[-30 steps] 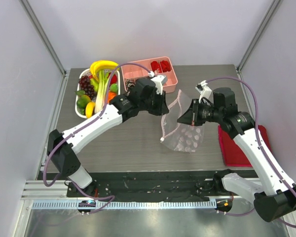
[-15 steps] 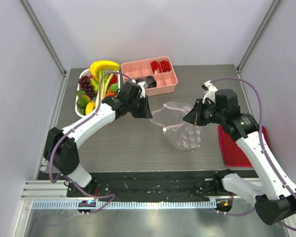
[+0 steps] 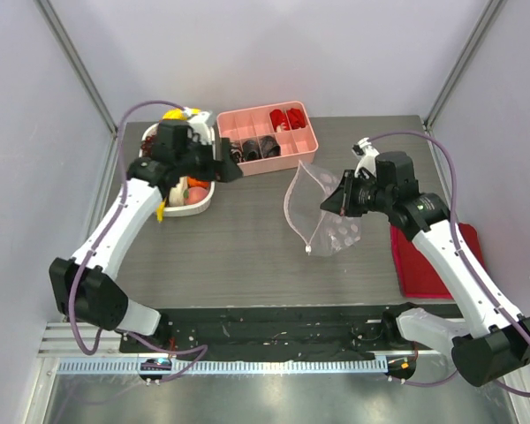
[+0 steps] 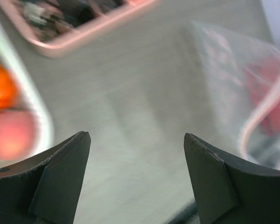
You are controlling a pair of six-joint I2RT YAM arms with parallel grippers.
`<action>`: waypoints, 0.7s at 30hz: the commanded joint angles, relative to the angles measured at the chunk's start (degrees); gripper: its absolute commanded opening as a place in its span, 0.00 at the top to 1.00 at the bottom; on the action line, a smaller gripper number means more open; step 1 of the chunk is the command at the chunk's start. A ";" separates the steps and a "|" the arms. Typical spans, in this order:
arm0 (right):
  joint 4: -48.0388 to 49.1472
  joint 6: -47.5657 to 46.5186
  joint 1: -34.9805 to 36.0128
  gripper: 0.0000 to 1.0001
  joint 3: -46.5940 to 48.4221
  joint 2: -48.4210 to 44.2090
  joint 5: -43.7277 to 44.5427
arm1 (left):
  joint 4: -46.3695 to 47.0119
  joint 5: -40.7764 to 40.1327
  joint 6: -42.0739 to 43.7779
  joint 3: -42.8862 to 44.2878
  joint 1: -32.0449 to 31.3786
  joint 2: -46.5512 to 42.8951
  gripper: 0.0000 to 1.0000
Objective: Place the food in the zip-top bag and seal the zipper
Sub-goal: Pick up the fake vegetable from the bin.
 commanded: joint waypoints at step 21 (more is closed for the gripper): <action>5.57 2.57 0.20 0.99 -0.26 0.80 -0.99 | 1.75 -15.89 15.29 18.35 19.55 27.93 0.33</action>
